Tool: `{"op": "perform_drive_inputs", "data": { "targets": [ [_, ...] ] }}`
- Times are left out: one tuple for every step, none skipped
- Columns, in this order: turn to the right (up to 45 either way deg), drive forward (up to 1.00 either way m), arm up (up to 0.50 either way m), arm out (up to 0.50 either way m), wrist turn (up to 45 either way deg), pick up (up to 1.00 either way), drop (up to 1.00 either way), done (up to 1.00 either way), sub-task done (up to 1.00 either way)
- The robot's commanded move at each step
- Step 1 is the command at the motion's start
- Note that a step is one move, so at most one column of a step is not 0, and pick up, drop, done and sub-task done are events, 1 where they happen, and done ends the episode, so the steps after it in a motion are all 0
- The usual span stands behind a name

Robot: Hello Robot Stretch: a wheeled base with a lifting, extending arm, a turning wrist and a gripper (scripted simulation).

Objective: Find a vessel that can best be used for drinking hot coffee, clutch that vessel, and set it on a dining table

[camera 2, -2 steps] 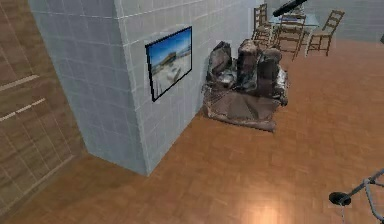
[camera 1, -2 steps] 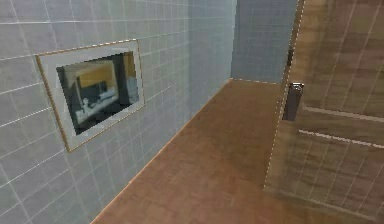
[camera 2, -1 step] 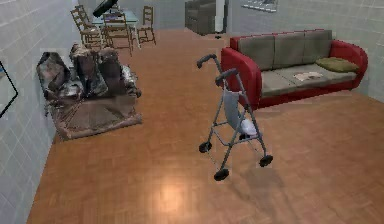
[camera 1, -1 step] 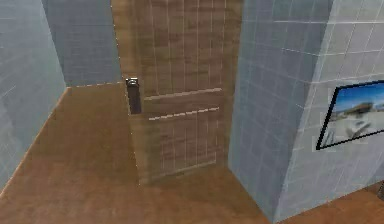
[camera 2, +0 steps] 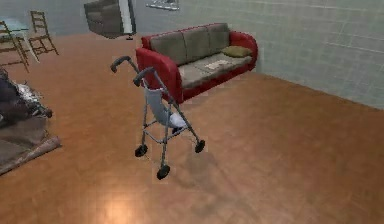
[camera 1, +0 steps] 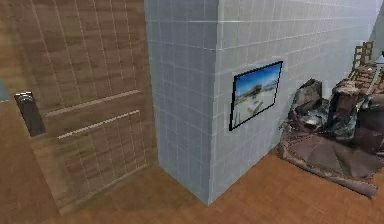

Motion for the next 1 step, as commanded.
{"op": "perform_drive_inputs", "data": {
  "targets": [
    [0.0,0.20,0.00,0.00,0.0,0.00,0.00,0.00,0.00]
  ]
}}
